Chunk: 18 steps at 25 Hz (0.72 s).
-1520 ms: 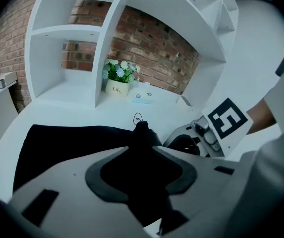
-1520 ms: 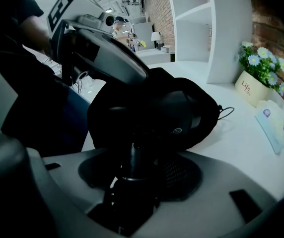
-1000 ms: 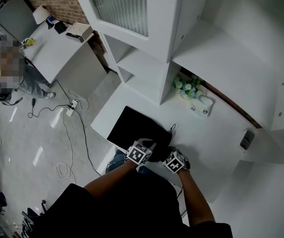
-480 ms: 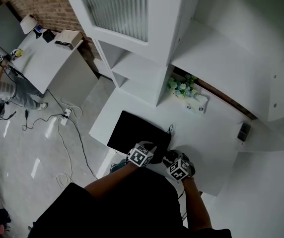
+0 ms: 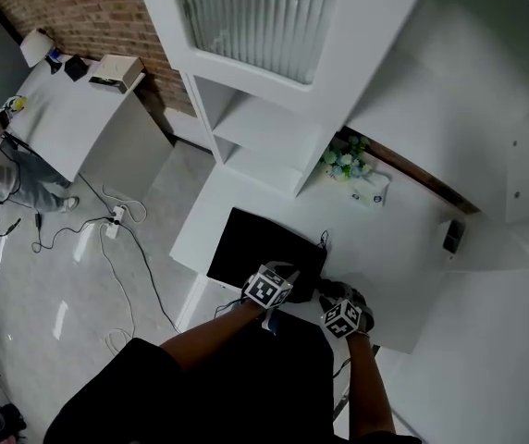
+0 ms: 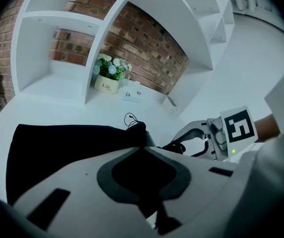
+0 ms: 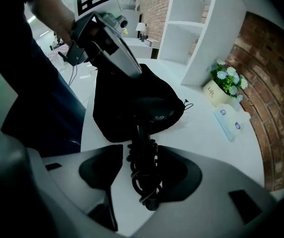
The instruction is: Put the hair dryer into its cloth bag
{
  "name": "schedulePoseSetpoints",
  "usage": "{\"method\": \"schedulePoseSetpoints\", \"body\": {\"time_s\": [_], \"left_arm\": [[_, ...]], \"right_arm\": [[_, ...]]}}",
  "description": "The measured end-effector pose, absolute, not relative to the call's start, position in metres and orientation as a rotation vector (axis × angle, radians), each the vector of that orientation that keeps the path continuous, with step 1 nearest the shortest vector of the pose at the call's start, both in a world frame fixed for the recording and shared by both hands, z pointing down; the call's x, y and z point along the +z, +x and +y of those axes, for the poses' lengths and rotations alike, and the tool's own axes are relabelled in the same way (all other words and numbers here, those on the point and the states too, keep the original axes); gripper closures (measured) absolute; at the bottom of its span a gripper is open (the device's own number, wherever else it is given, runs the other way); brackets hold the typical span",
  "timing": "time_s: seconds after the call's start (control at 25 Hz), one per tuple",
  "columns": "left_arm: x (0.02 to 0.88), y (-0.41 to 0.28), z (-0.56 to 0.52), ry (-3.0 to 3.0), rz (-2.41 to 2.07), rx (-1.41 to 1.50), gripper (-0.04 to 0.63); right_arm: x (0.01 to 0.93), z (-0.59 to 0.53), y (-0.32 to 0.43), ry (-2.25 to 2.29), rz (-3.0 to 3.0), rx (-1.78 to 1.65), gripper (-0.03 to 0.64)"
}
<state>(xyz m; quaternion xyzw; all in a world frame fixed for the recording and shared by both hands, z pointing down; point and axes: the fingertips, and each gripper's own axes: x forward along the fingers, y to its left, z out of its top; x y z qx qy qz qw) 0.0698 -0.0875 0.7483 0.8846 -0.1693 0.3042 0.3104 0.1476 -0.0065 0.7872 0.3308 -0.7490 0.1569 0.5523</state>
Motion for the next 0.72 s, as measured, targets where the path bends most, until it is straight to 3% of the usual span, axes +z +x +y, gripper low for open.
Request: {"method": "schedulePoseSetpoints", "body": {"time_s": [0.72], "left_arm": [[0.732, 0.070, -0.093, 2.304, -0.499, 0.727, 0.560]], "right_arm": [[0.809, -0.008, 0.153, 0.617, -1.794, 0.452, 0.334]]}}
